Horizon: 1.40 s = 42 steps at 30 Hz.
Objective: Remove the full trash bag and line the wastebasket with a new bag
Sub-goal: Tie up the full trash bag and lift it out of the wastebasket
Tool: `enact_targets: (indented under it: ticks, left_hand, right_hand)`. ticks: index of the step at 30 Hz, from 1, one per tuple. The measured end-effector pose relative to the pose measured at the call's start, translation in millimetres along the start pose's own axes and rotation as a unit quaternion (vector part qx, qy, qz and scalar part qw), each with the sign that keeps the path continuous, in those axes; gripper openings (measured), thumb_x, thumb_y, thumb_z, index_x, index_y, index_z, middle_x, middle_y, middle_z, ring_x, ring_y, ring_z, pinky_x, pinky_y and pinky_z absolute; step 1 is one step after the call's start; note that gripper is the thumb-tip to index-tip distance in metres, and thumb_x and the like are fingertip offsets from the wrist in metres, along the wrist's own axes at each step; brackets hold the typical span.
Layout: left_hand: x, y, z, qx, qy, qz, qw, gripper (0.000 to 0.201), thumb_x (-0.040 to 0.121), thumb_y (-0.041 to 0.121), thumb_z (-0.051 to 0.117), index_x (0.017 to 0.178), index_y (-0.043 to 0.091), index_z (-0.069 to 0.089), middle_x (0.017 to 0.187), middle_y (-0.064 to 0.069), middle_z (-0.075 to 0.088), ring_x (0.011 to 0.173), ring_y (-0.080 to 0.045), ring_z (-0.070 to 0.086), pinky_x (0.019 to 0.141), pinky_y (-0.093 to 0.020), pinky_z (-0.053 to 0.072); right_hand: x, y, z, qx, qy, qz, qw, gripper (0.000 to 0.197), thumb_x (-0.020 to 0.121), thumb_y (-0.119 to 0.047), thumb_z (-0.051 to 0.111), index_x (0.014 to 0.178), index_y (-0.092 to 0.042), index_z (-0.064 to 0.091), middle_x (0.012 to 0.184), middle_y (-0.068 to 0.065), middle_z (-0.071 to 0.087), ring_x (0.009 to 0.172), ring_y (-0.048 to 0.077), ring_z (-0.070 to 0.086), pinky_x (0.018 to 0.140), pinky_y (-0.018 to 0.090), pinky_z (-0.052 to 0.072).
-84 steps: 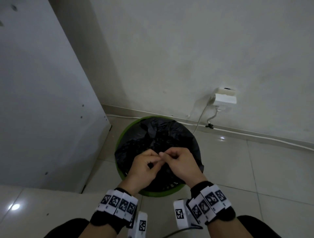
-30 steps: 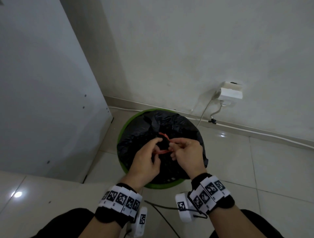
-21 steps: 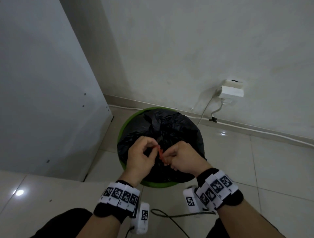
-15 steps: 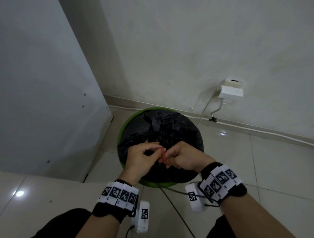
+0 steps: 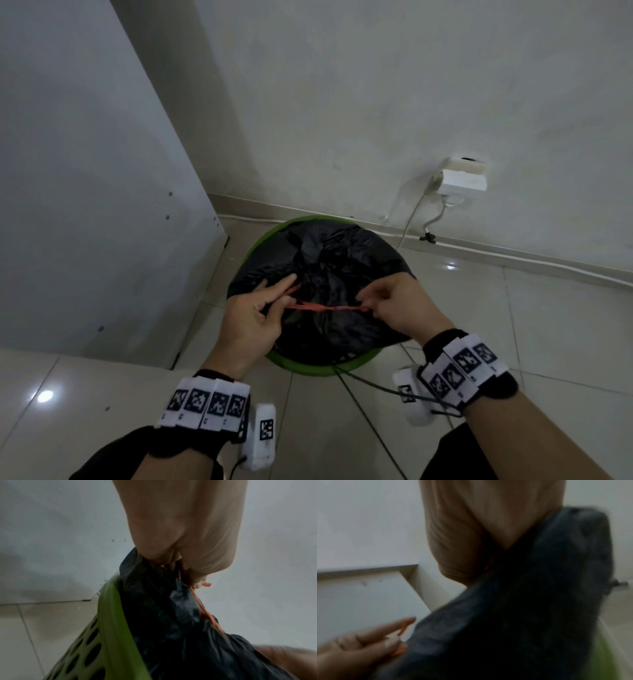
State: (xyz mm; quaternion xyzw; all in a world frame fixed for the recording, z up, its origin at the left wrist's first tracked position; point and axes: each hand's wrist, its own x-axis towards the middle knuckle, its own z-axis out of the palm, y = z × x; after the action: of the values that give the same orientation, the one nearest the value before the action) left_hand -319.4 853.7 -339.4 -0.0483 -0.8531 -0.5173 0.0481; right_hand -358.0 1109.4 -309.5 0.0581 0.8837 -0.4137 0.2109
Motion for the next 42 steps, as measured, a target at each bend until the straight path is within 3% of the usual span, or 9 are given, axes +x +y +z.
enact_targets:
  ticks: [3, 9, 14, 20, 26, 29, 34, 37, 42]
  left_hand:
    - [1.5, -4.2, -33.9, -0.008, 0.052, -0.051, 0.997, 0.039, 0.094, 0.006, 0.06, 0.122, 0.033, 0.066, 0.102, 0.03, 0.07, 0.089, 0.007, 0.067, 0.09, -0.01, 0.047]
    - [2.9, -8.5, -49.4, -0.007, 0.125, -0.091, 0.988, 0.035, 0.093, -0.001, 0.059, 0.127, 0.007, 0.064, 0.12, -0.001, 0.065, 0.089, 0.033, 0.052, 0.085, 0.007, 0.036]
    - [7.9, 3.0, -45.0, -0.053, 0.176, -0.074, 0.98, 0.03, 0.093, 0.011, 0.064, 0.122, 0.021, 0.064, 0.091, 0.032, 0.071, 0.095, 0.015, 0.064, 0.089, -0.005, 0.046]
    - [5.0, 20.8, 12.8, 0.027, 0.023, 0.086, 0.996, 0.027, 0.095, 0.016, 0.06, 0.12, 0.017, 0.071, 0.129, 0.004, 0.065, 0.122, -0.004, 0.059, 0.103, -0.023, 0.047]
    - [9.9, 2.0, 29.3, 0.139, -0.159, -0.081, 0.974, 0.061, 0.091, 0.023, 0.062, 0.149, 0.027, 0.04, 0.137, -0.006, 0.058, 0.125, -0.024, 0.054, 0.104, -0.028, 0.043]
    - [13.6, 14.2, 24.5, 0.044, -0.107, -0.106, 0.988, 0.039, 0.091, 0.014, 0.064, 0.129, 0.024, 0.062, 0.124, 0.002, 0.067, 0.117, -0.014, 0.061, 0.102, -0.025, 0.047]
    - [15.1, 36.8, 15.2, -0.317, -0.032, -0.2, 0.927, 0.028, 0.093, -0.005, 0.058, 0.114, 0.011, 0.069, 0.111, -0.007, 0.073, 0.109, -0.02, 0.067, 0.095, -0.033, 0.054]
    - [17.7, 39.1, 12.3, -0.405, -0.006, -0.255, 0.878, 0.023, 0.092, 0.0, 0.06, 0.111, 0.013, 0.065, 0.089, -0.01, 0.065, 0.092, -0.026, 0.066, 0.083, -0.04, 0.058]
    - [12.4, 18.3, -3.5, -0.059, 0.025, -0.055, 0.996, 0.027, 0.096, 0.042, 0.051, 0.117, 0.029, 0.061, 0.103, 0.009, 0.069, 0.097, -0.004, 0.066, 0.082, -0.022, 0.053]
  right_hand:
    - [-6.3, 6.9, -33.8, -0.131, 0.061, -0.038, 0.989, 0.038, 0.068, 0.006, 0.057, 0.087, -0.017, 0.08, 0.086, 0.0, 0.078, 0.081, 0.012, 0.072, 0.083, 0.025, 0.057]
    - [-5.5, 18.2, -51.8, -0.163, 0.154, -0.067, 0.972, 0.032, 0.074, 0.008, 0.061, 0.09, -0.011, 0.081, 0.09, 0.006, 0.078, 0.086, 0.021, 0.07, 0.077, 0.014, 0.043]
    - [-6.4, -0.4, -40.3, 0.022, 0.25, -0.109, 0.962, 0.027, 0.083, 0.007, 0.063, 0.086, -0.016, 0.077, 0.075, 0.002, 0.073, 0.069, 0.016, 0.069, 0.074, 0.022, 0.055]
    - [-15.1, -53.2, 29.0, 0.267, 0.136, -0.147, 0.943, 0.038, 0.085, 0.019, 0.059, 0.075, -0.017, 0.067, 0.071, 0.003, 0.073, 0.07, 0.02, 0.072, 0.07, 0.03, 0.06]
    - [-10.4, -39.8, 53.8, 0.179, 0.15, -0.178, 0.956, 0.025, 0.086, 0.008, 0.062, 0.085, -0.015, 0.071, 0.087, 0.0, 0.073, 0.084, 0.007, 0.069, 0.08, 0.025, 0.057]
    - [-16.4, -23.6, 57.9, 0.053, 0.17, -0.241, 0.954, 0.015, 0.088, -0.009, 0.066, 0.101, -0.015, 0.071, 0.104, -0.002, 0.068, 0.098, 0.003, 0.063, 0.091, 0.028, 0.053]
    - [-31.4, -18.5, 77.8, -0.064, 0.049, -0.302, 0.95, 0.093, 0.078, -0.063, 0.069, 0.151, -0.017, 0.035, 0.148, -0.004, 0.043, 0.136, 0.008, 0.04, 0.115, 0.024, 0.032]
    - [-17.7, -16.7, 84.1, -0.035, 0.085, -0.309, 0.947, 0.058, 0.086, -0.033, 0.071, 0.138, -0.016, 0.052, 0.125, 0.002, 0.057, 0.118, 0.017, 0.055, 0.102, 0.033, 0.047]
    - [0.4, -16.8, 79.7, 0.039, 0.137, -0.271, 0.952, 0.026, 0.096, -0.035, 0.058, 0.075, -0.02, 0.059, 0.077, -0.008, 0.052, 0.081, 0.015, 0.052, 0.072, 0.028, 0.041]
